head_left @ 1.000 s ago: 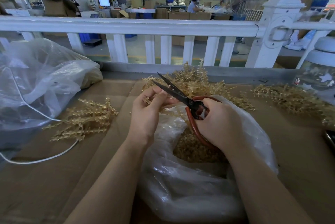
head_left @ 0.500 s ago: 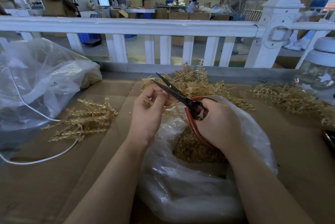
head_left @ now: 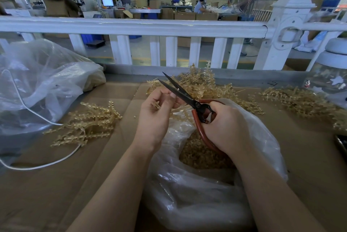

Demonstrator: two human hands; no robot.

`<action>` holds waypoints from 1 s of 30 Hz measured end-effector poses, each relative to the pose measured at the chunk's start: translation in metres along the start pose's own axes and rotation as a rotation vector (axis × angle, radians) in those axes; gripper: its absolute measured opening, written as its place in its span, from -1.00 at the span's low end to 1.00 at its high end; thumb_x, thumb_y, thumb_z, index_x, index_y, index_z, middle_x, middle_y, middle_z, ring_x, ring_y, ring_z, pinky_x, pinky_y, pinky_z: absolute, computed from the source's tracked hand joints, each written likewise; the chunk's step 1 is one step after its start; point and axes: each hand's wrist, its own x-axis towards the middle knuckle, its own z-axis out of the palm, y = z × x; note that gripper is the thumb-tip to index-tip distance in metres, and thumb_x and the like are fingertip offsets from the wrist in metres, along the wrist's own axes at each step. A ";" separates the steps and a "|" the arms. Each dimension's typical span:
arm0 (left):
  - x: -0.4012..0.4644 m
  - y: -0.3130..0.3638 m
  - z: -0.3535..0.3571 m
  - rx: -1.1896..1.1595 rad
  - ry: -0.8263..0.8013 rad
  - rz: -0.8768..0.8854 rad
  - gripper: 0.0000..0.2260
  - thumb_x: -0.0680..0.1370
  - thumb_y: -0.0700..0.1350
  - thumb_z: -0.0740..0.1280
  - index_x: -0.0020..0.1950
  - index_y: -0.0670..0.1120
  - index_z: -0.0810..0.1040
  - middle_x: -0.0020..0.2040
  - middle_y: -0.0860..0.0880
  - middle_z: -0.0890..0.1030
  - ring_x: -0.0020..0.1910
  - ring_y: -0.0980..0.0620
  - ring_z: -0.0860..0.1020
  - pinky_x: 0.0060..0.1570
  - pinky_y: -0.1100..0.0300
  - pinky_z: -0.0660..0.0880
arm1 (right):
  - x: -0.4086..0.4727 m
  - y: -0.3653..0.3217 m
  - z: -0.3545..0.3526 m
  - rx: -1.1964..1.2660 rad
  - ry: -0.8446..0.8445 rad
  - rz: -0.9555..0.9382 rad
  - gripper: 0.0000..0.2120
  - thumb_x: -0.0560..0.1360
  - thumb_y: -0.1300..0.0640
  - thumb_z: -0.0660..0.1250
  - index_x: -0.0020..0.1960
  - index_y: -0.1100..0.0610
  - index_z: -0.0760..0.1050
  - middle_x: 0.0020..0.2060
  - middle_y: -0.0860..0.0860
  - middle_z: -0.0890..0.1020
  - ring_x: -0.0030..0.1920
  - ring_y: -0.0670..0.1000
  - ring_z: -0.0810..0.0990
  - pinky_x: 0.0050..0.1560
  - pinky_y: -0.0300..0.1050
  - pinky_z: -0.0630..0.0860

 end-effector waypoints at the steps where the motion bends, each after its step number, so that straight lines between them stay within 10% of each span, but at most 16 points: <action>1: 0.000 0.000 0.000 0.003 0.001 -0.002 -0.88 0.63 -0.18 0.29 -0.04 -0.05 0.60 -0.23 0.10 0.64 -0.18 0.15 0.57 -0.07 0.32 0.49 | 0.000 0.000 0.000 -0.003 0.005 0.003 -0.64 0.44 -0.36 0.16 -0.28 -0.11 0.43 -0.46 -0.28 0.42 -0.44 -0.28 0.43 -0.44 -0.47 0.26; 20: 0.005 0.014 -0.004 -0.194 0.245 -0.263 -0.90 0.65 -0.19 0.24 -0.02 -0.13 0.53 -0.19 -0.09 0.66 -0.28 0.07 0.58 -0.30 0.24 0.50 | 0.004 -0.002 -0.002 -0.109 0.007 0.080 -0.62 0.45 -0.34 0.23 -0.37 -0.13 0.28 -0.49 -0.24 0.41 -0.49 -0.23 0.38 -0.49 -0.37 0.17; 27: 0.008 0.018 -0.002 -0.294 0.207 -0.378 -0.88 0.64 -0.15 0.26 -0.07 -0.04 0.54 -0.22 -0.01 0.68 -0.33 0.12 0.57 -0.38 0.30 0.50 | 0.012 -0.003 -0.009 0.582 -0.105 0.405 -0.80 0.51 0.01 0.47 -0.21 0.10 0.65 -0.39 0.00 0.69 -0.36 -0.09 0.65 -0.28 -0.33 0.49; 30: 0.006 0.016 0.000 -0.274 0.152 -0.411 -0.87 0.64 -0.14 0.27 -0.10 -0.01 0.53 -0.23 0.01 0.68 -0.31 0.11 0.58 -0.36 0.28 0.49 | 0.012 -0.010 -0.017 0.860 -0.152 0.477 -0.59 0.36 -0.19 0.48 -0.10 0.17 0.68 -0.30 0.07 0.73 -0.46 -0.17 0.61 -0.38 -0.40 0.47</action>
